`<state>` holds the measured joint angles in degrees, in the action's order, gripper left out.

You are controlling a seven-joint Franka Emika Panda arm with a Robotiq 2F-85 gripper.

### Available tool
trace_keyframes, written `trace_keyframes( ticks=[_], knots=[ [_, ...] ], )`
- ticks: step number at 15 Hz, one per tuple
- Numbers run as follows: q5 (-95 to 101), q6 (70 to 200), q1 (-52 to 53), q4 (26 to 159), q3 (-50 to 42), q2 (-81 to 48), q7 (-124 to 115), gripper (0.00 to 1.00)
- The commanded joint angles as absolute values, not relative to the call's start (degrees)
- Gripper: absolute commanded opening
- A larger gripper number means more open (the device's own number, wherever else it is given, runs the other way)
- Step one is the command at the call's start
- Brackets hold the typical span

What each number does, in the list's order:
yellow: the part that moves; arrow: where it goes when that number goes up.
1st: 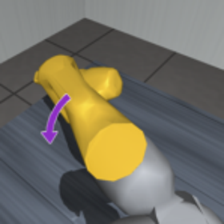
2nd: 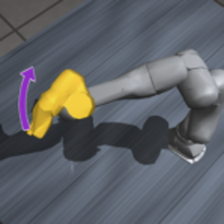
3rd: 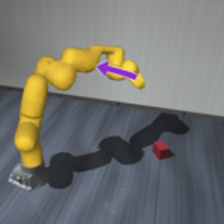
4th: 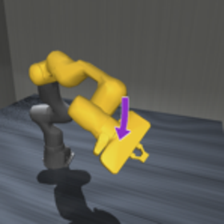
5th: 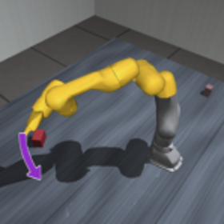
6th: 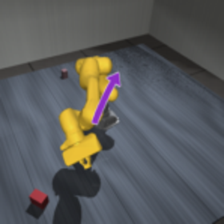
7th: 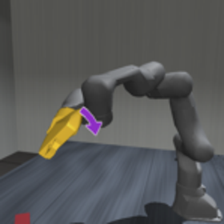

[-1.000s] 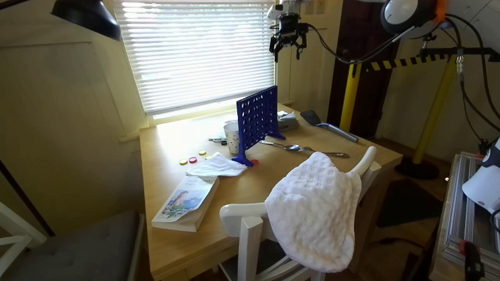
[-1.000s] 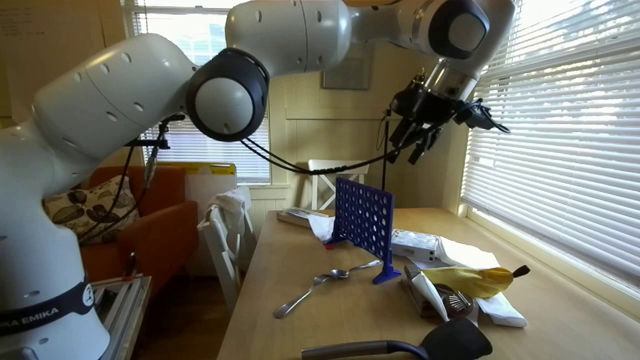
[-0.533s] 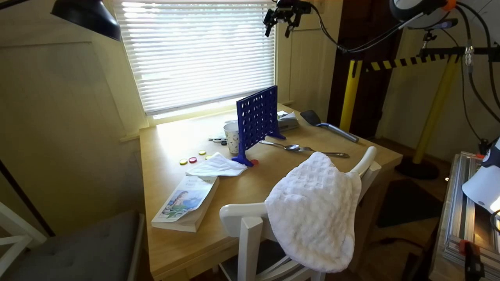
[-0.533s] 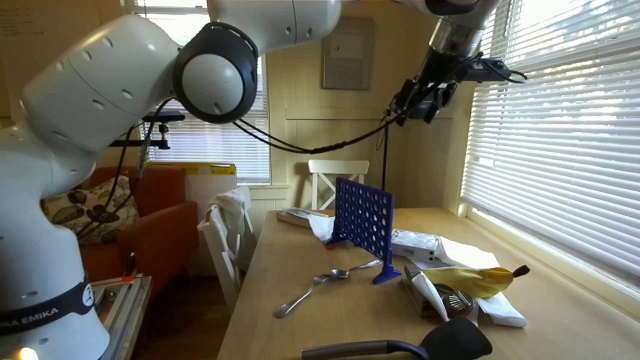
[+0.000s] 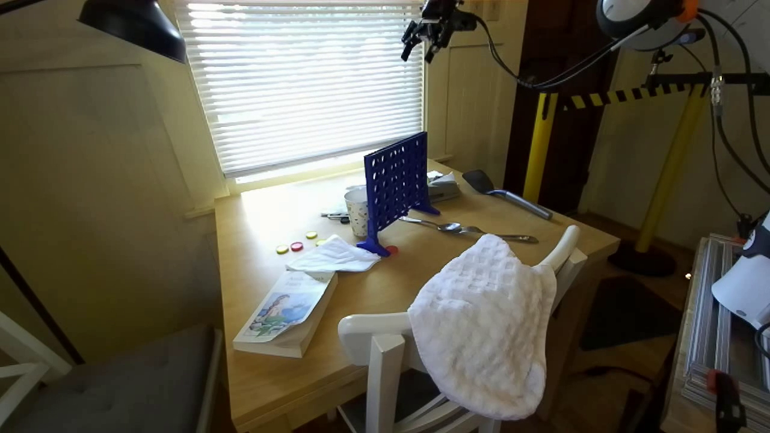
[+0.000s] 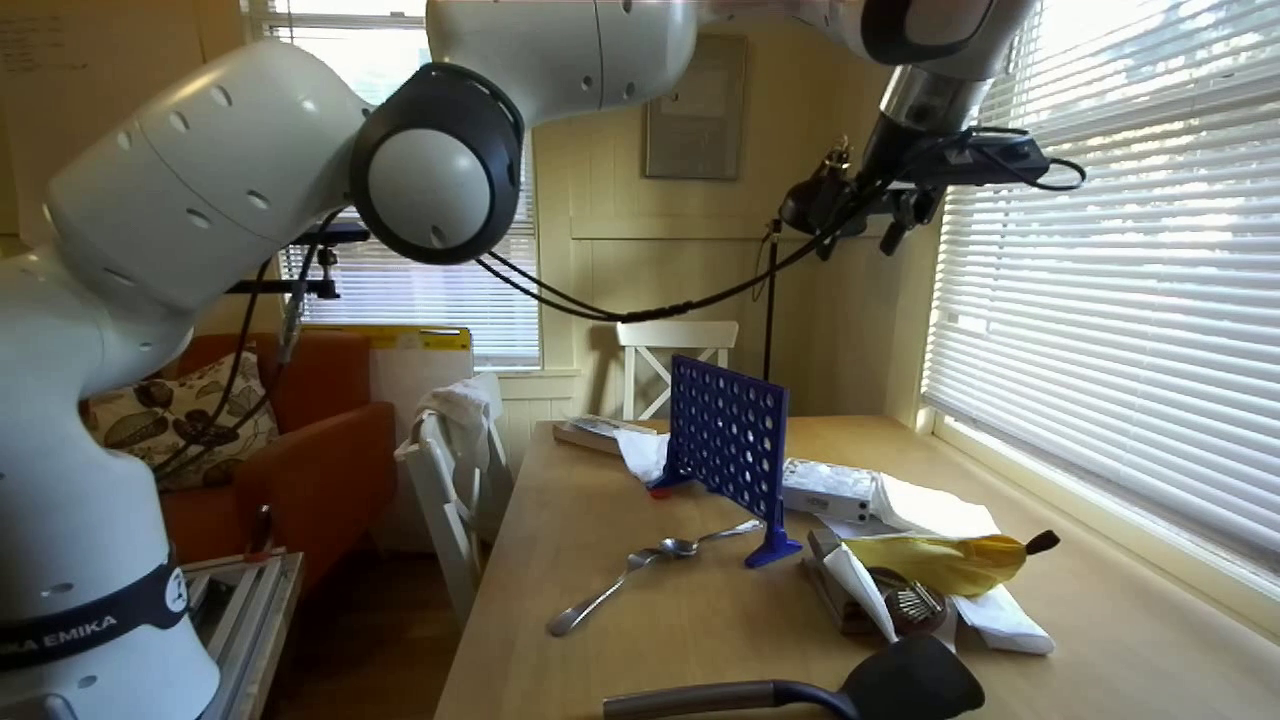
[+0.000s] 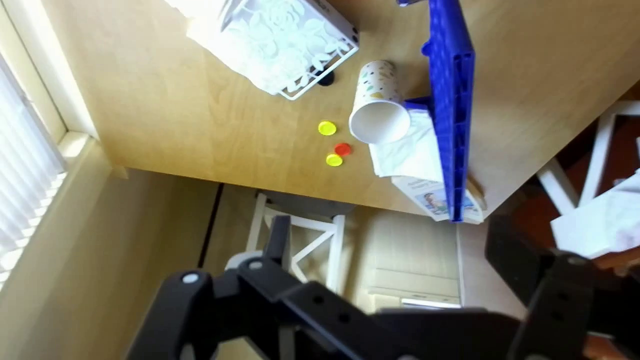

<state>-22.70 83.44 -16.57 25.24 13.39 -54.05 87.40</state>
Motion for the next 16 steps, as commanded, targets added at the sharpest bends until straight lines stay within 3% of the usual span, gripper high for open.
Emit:
trace_keyframes(
  ticks=[1,9,16],
  knots=[
    [-25.62,92.31,-15.61,25.37,15.33,-57.75,78.77,1.0],
    [-24.64,107.41,-8.88,25.5,17.09,-63.15,56.68,1.0],
    [-25.01,86.81,-7.97,26.67,18.92,-60.91,46.1,1.0]
  ],
)
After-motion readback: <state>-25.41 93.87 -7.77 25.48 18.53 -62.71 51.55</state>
